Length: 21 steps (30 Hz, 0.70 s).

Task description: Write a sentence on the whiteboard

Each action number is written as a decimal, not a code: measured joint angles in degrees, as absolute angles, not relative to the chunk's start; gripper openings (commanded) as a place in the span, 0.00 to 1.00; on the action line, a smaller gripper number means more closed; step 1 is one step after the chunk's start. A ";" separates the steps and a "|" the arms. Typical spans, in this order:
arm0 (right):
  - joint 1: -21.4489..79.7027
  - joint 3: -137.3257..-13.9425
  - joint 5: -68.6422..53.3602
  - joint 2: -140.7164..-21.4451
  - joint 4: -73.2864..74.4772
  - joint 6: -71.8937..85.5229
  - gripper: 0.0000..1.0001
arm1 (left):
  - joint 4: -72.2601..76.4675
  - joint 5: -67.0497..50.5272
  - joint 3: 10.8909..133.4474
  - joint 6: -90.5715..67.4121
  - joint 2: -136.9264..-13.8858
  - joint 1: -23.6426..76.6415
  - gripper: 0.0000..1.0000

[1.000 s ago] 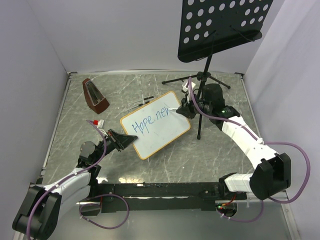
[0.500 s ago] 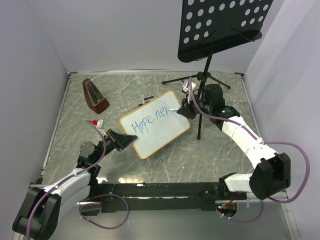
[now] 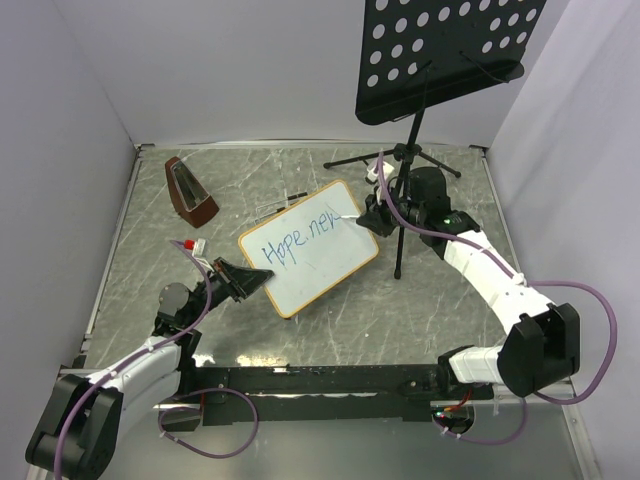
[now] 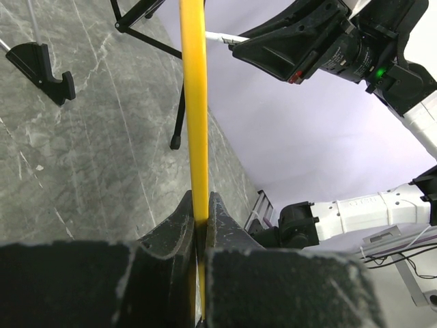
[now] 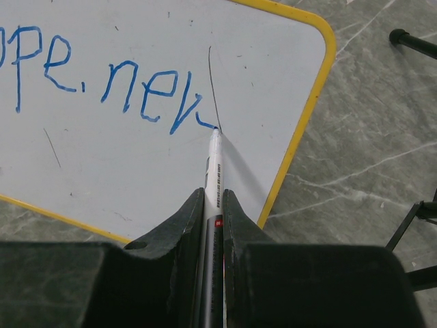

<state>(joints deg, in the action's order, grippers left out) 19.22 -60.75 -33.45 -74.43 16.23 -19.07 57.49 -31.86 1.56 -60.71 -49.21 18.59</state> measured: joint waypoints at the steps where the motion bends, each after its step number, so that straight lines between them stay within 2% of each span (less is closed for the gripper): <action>1: 19.22 -60.84 -33.47 -74.61 16.14 -18.94 0.00 | 57.49 -31.86 1.56 -60.71 -49.23 18.57 0.01; 21: 19.22 -62.63 -35.33 -76.34 15.86 -17.82 0.00 | 57.60 -33.04 1.56 -60.75 -50.48 18.57 0.01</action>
